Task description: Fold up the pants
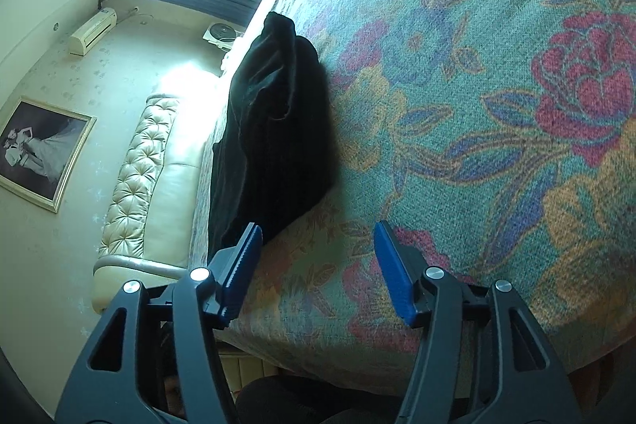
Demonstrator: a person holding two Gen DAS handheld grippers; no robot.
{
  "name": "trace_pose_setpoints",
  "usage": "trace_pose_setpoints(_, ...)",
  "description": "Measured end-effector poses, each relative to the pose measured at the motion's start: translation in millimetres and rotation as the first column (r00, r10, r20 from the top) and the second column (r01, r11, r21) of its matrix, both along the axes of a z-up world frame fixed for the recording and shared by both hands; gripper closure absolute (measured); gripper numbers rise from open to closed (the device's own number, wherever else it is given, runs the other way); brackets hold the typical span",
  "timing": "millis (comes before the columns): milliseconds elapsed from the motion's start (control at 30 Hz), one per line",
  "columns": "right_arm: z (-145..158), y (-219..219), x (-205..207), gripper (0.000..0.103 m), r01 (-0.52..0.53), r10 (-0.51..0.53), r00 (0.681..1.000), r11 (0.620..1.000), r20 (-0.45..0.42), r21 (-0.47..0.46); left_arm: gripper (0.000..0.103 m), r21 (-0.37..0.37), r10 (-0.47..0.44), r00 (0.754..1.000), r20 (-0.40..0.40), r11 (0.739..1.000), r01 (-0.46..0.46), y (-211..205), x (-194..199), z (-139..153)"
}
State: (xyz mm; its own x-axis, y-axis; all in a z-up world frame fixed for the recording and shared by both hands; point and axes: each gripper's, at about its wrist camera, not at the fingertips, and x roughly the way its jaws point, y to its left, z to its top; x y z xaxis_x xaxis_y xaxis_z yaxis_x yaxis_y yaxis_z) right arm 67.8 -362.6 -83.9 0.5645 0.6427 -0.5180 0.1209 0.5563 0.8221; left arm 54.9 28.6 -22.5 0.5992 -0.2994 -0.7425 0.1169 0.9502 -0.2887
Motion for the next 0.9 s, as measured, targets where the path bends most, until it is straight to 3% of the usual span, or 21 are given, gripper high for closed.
trace_pose_setpoints(100,7,9,-9,0.042,0.011,-0.010,1.000,0.998,0.006,-0.067,0.025,0.029,0.005,1.000,0.017,1.000,-0.005,-10,-10,5)
trace_pose_setpoints(167,19,24,-14,0.038,-0.001,0.005,1.000,0.983,0.024,-0.182,0.025,0.045,0.011,1.000,0.029,0.999,-0.012,-14,-16,10)
trace_pose_setpoints(300,49,70,-24,0.033,-0.045,0.093,0.991,0.905,0.092,-0.423,0.024,0.098,0.027,0.997,0.071,0.995,-0.034,-23,-30,21)
trace_pose_setpoints(433,75,115,-32,0.024,-0.047,0.171,0.973,0.807,0.156,-0.589,0.020,0.164,0.065,0.989,0.129,0.983,-0.086,-29,-42,32)
trace_pose_setpoints(600,94,154,-41,0.019,-0.020,0.232,0.947,0.731,0.221,-0.682,0.018,0.186,0.101,0.976,0.192,0.973,-0.137,-28,-54,46)
trace_pose_setpoints(900,99,163,-48,0.016,0.005,0.250,0.937,0.685,0.242,-0.728,0.018,0.234,0.101,0.966,0.239,0.959,-0.158,-31,-58,54)
